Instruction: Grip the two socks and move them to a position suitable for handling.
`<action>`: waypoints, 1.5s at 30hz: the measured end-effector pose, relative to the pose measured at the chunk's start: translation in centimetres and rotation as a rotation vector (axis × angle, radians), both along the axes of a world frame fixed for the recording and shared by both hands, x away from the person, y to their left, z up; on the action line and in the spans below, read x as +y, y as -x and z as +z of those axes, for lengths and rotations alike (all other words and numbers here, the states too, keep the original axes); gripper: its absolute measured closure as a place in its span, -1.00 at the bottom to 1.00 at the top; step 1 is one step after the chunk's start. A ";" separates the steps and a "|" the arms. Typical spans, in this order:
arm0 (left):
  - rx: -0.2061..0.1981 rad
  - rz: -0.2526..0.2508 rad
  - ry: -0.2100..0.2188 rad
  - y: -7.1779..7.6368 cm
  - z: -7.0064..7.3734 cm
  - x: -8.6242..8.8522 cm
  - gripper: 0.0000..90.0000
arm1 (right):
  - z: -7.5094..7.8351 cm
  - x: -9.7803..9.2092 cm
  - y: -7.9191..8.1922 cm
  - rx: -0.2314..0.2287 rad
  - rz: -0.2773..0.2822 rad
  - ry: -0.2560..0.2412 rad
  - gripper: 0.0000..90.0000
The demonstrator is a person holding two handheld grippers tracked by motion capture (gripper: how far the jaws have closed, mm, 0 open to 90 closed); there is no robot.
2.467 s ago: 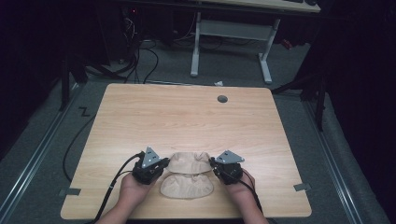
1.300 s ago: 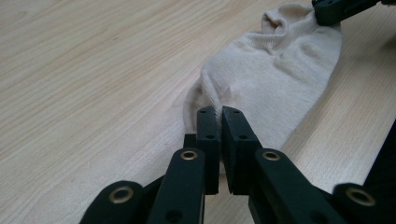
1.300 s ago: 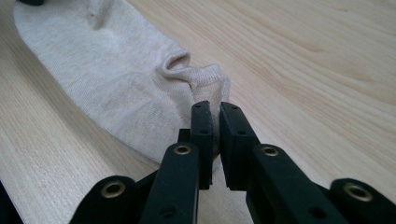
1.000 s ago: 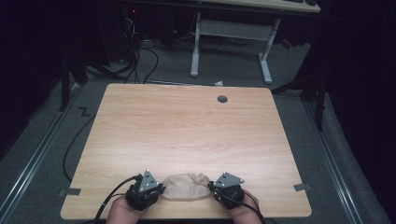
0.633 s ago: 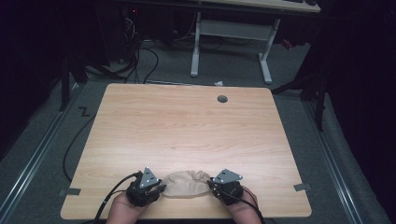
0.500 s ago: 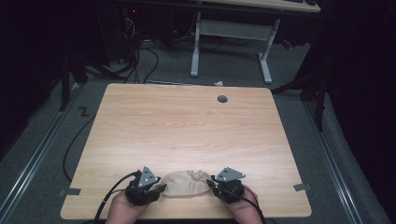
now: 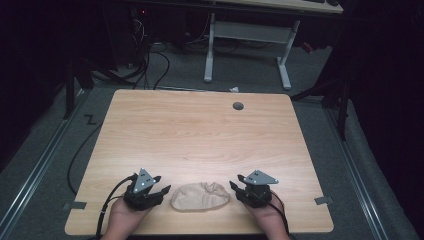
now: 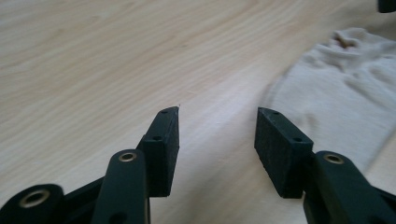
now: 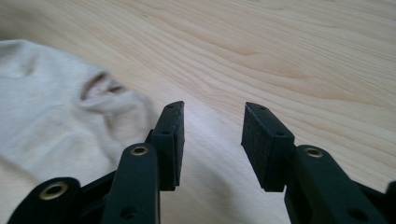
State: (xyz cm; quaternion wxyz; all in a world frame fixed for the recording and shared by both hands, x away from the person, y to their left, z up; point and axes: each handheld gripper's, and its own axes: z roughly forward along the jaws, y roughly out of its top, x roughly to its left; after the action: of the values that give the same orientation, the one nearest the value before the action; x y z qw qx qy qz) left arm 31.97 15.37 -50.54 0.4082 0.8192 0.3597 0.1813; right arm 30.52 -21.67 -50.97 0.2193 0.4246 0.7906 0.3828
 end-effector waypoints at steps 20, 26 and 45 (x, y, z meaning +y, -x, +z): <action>0.017 0.263 -0.037 -4.7 -1.3 7.6 0.11 | -1.5 -6.1 -5.0 0.027 -0.242 0.034 0.24; 0.018 0.247 -0.037 -4.5 -1.3 7.3 0.11 | -1.5 -6.2 -4.2 0.032 -0.230 0.040 0.24; -0.015 0.157 -0.044 -4.1 -0.6 5.3 0.10 | -1.3 -6.0 -3.2 0.022 -0.244 0.049 0.27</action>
State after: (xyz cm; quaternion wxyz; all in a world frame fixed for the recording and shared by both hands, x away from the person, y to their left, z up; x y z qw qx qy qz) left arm 36.04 20.70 -51.14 0.3773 0.7960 0.4155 0.2267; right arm 33.77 -27.68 -52.23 0.2660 0.5161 0.7447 0.3291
